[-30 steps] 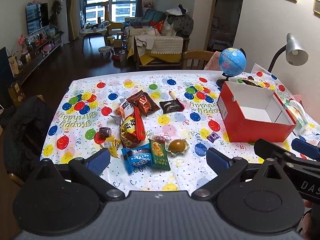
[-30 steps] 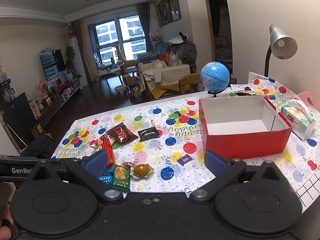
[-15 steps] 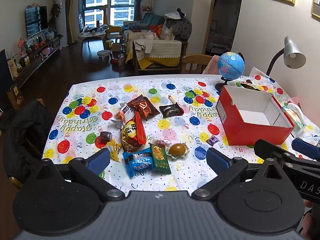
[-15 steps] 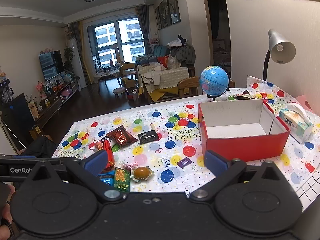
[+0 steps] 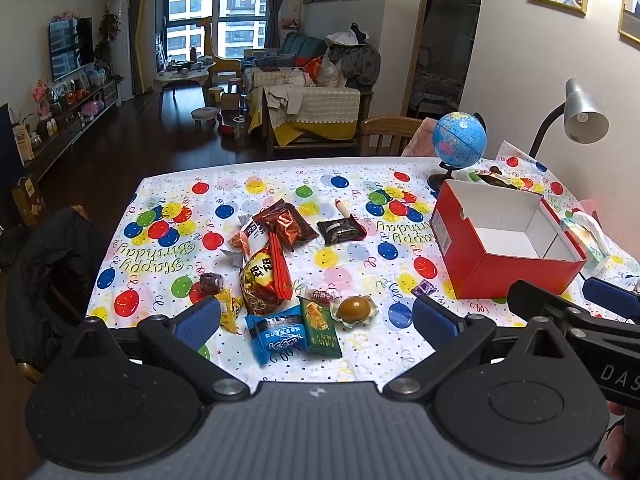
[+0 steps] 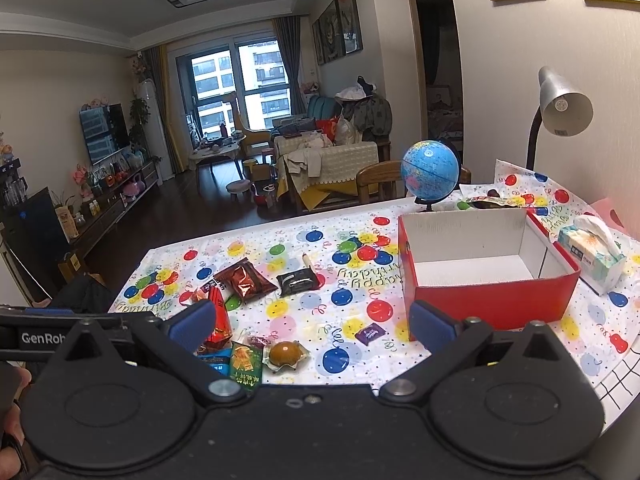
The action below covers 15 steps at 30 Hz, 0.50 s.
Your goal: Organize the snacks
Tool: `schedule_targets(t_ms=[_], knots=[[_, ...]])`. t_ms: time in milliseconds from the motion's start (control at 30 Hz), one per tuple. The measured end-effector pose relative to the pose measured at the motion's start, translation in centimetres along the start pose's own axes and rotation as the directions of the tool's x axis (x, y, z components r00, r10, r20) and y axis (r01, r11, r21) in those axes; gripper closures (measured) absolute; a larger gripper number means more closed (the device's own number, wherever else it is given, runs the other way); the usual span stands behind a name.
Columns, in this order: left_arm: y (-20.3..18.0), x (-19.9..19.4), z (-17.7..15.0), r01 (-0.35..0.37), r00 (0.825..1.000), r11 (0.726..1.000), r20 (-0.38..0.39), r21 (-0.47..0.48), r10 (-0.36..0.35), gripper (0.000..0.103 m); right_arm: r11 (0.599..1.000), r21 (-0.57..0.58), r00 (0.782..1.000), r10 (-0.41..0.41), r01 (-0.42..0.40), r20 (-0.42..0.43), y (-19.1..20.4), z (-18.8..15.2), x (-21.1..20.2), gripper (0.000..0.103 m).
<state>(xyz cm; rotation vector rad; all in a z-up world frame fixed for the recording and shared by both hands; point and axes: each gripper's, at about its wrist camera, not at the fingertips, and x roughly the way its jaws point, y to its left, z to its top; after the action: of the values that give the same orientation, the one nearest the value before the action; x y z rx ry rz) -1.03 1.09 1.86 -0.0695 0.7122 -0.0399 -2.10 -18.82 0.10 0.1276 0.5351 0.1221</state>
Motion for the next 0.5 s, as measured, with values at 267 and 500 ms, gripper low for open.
schedule_targets(t_ms=[267,500], knots=[[0.00,-0.01,-0.07,-0.002,1.000,1.000,-0.001,0.001,0.002,0.000,1.000,-0.001,1.000,-0.001,0.001,0.000,0.10,-0.29,-0.08,0.000],[-0.25,0.48,0.21,0.006,1.000,1.000,-0.008,-0.006,-0.006,0.000,1.000,-0.004,1.000,-0.005,0.005,-0.008,0.40,0.35,-0.03,0.000]])
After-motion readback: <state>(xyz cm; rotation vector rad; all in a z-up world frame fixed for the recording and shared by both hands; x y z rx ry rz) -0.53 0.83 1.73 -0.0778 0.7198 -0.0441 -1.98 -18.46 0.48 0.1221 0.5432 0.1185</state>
